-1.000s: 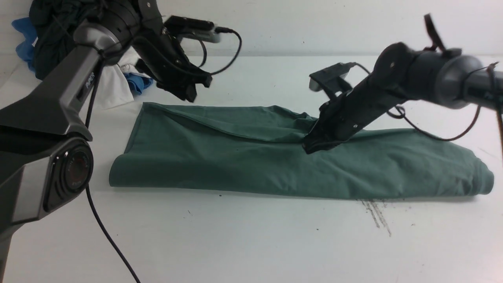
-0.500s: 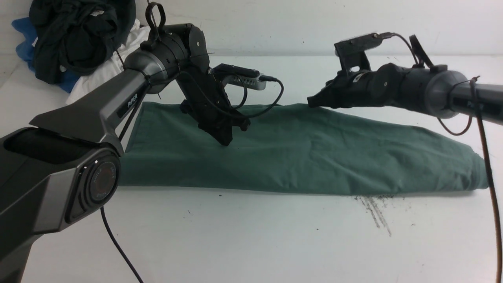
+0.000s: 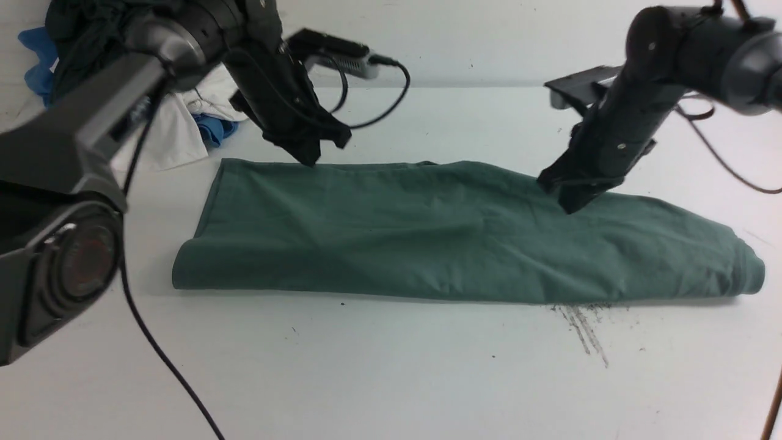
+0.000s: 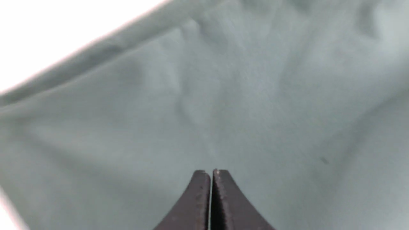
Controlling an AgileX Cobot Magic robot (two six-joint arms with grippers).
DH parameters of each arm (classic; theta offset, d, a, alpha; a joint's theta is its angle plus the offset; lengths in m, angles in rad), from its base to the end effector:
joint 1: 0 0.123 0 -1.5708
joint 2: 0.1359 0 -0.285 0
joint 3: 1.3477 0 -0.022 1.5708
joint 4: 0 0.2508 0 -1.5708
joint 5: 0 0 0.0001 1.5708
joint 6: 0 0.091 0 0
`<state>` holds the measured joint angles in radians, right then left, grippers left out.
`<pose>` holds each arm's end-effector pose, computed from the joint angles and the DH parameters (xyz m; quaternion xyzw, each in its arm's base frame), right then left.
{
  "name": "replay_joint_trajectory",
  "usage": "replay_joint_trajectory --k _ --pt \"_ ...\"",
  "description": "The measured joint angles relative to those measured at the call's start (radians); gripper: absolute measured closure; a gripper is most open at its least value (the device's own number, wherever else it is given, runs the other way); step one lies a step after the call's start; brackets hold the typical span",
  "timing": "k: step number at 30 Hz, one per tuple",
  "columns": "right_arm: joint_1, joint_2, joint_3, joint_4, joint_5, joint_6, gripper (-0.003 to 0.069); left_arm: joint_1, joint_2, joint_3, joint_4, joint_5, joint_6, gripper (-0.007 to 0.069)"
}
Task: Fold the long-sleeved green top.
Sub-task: Use the right arm to clamp the right edge of the fabric
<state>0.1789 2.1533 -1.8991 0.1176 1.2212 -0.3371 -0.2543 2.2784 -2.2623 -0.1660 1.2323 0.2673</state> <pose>0.4460 0.0909 0.2286 -0.2391 0.9650 0.0494 0.0952 0.4780 -0.1389 0.2699 0.2409 0.9456 -0.0808 0.2032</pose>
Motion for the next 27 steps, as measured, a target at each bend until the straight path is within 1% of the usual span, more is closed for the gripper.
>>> replay_joint_trajectory --k 1,4,6,7,8,9,11,13,14,15,16,17,19,21,23,25,27 --pt "-0.041 -0.026 0.011 -0.013 0.001 0.024 0.0669 0.005 -0.078 0.088 -0.009 -0.002 0.004 0.0632" --pt "-0.115 -0.076 0.072 -0.005 0.002 0.051 0.0669 0.007 -0.191 0.275 -0.059 -0.002 0.053 0.0632" --pt "-0.161 -0.093 0.135 0.007 -0.005 0.057 0.0669 0.007 -0.232 0.421 -0.1 -0.013 0.099 0.0631" --pt "-0.181 -0.097 0.185 0.012 -0.025 0.059 0.0669 0.007 -0.238 0.489 -0.122 -0.046 0.115 0.0631" --pt "-0.198 -0.097 0.219 0.014 -0.06 0.059 0.0669 0.006 -0.238 0.537 -0.129 -0.071 0.123 0.0631" --pt "-0.202 -0.097 0.228 0.014 -0.06 0.059 0.0669 0.006 -0.235 0.559 -0.13 -0.09 0.126 0.0631" --pt "-0.238 -0.082 0.323 -0.007 -0.206 0.059 0.0669 0.006 -0.211 0.664 -0.119 -0.178 0.127 0.0631" --pt "-0.256 -0.068 0.362 -0.056 -0.292 0.059 0.0669 0.008 -0.201 0.7 -0.09 -0.197 0.11 0.0631" --pt "-0.257 -0.068 0.362 -0.063 -0.292 0.059 0.0669 0.008 -0.201 0.7 -0.09 -0.197 0.11 0.0631" --pt "-0.269 -0.068 0.366 -0.118 -0.339 0.067 0.0669 0.01 -0.199 0.71 -0.059 -0.194 0.087 0.0631" --pt "-0.27 -0.068 0.366 -0.127 -0.341 0.069 0.0669 0.01 -0.199 0.71 -0.059 -0.194 0.084 0.0631" --pt "-0.274 -0.084 0.357 -0.16 -0.348 0.085 0.0669 0.013 -0.203 0.708 -0.032 -0.189 0.068 0.0631" --pt "-0.275 -0.127 0.339 -0.186 -0.353 0.112 0.0669 0.023 -0.226 0.706 -0.008 -0.183 0.039 0.0631" --pt "-0.275 -0.182 0.329 -0.187 -0.357 0.127 0.0669 0.028 -0.258 0.706 -0.001 -0.175 0.026 0.0631" --pt "-0.276 -0.25 0.323 -0.161 -0.346 0.151 0.0669 0.035 -0.321 0.706 0.007 -0.16 0.021 0.0631" --pt "-0.282 -0.291 0.319 -0.118 -0.32 0.178 0.0666 0.036 -0.375 0.706 0.006 -0.151 0.021 0.0631" --pt "-0.303 -0.316 0.316 -0.069 -0.25 0.201 0.0645 0.036 -0.464 0.709 -0.003 -0.13 0.021 0.0631"
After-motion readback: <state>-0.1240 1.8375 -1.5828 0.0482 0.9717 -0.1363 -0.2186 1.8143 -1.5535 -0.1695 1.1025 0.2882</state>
